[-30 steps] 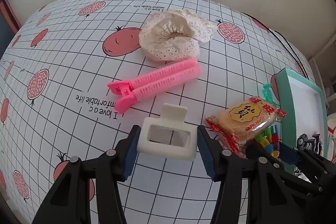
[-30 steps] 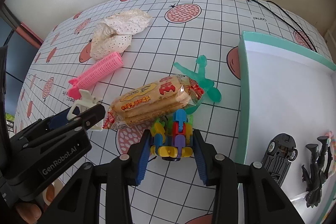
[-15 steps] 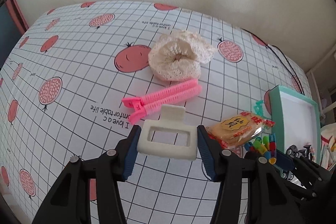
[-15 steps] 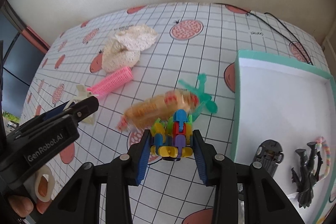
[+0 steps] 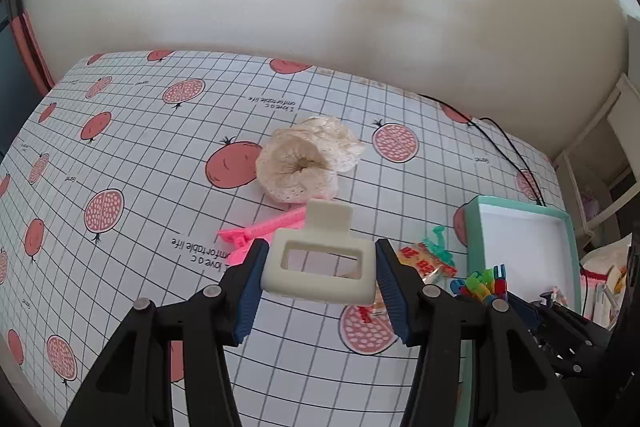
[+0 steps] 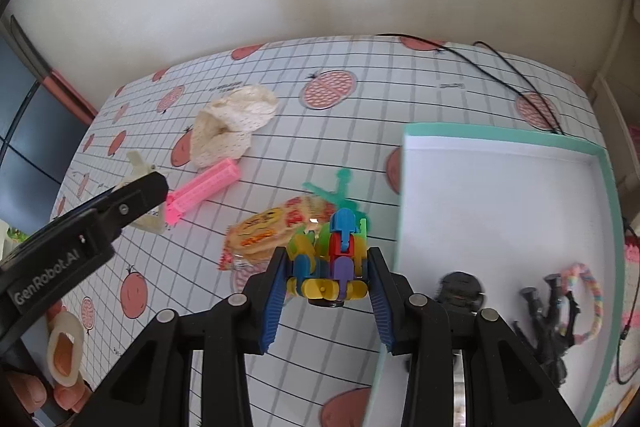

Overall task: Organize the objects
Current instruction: 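Carry the block toy and claw clip over the teal tray with both tools, then open both tools to drop the block toy and claw clip into the tray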

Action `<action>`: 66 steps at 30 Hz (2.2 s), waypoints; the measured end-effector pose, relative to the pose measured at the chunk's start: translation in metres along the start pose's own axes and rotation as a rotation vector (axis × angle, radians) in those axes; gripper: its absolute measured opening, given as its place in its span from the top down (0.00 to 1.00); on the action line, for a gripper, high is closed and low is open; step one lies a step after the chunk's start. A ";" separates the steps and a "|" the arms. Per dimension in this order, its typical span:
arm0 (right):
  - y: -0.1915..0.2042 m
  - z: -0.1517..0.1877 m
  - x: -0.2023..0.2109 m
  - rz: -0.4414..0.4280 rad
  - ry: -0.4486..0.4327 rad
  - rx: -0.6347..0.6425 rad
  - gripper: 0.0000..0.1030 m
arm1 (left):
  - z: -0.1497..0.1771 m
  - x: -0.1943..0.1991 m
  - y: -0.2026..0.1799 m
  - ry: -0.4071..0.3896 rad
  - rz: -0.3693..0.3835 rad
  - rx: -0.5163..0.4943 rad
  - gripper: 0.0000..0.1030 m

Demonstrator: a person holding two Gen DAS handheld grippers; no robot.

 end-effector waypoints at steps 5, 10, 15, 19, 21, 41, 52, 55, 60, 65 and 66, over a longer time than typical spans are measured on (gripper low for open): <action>-0.030 0.000 0.009 0.029 -0.011 -0.044 0.60 | 0.001 0.005 -0.023 -0.011 0.027 -0.023 0.47; -0.065 0.003 0.019 0.058 -0.025 -0.096 0.60 | 0.006 0.005 -0.055 -0.012 0.057 -0.065 0.47; -0.099 0.005 0.032 0.081 -0.045 -0.152 0.60 | 0.010 0.005 -0.086 -0.017 0.088 -0.109 0.47; -0.122 0.007 0.040 0.092 -0.064 -0.198 0.60 | 0.015 0.005 -0.108 -0.020 0.103 -0.146 0.47; -0.132 0.007 0.044 0.100 -0.079 -0.221 0.60 | 0.016 0.004 -0.119 -0.022 0.114 -0.166 0.47; -0.189 0.000 0.027 0.138 -0.147 -0.323 0.60 | 0.025 -0.052 -0.190 -0.020 0.192 -0.271 0.46; -0.195 -0.007 0.006 0.154 -0.126 -0.311 0.60 | 0.024 -0.083 -0.205 0.001 0.212 -0.290 0.46; -0.194 -0.006 0.005 0.153 -0.121 -0.305 0.59 | 0.027 -0.089 -0.205 0.012 0.219 -0.293 0.46; -0.194 -0.006 0.004 0.168 -0.122 -0.299 0.59 | 0.031 -0.093 -0.204 0.030 0.228 -0.290 0.46; -0.192 -0.006 0.007 0.177 -0.122 -0.278 0.57 | 0.030 -0.090 -0.203 0.033 0.235 -0.290 0.42; -0.191 -0.006 0.009 0.178 -0.125 -0.272 0.56 | 0.029 -0.088 -0.203 0.032 0.237 -0.289 0.42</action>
Point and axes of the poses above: each gripper's, at about its wrist camera, not at the fingertips, and x roughly against the way its jaws point, y to its left, z to its underside, the point moved 4 cm from there along -x, roughly the way its jaws point, and after that the axes turned 4 degrees about -x, right-handed, at the moved point
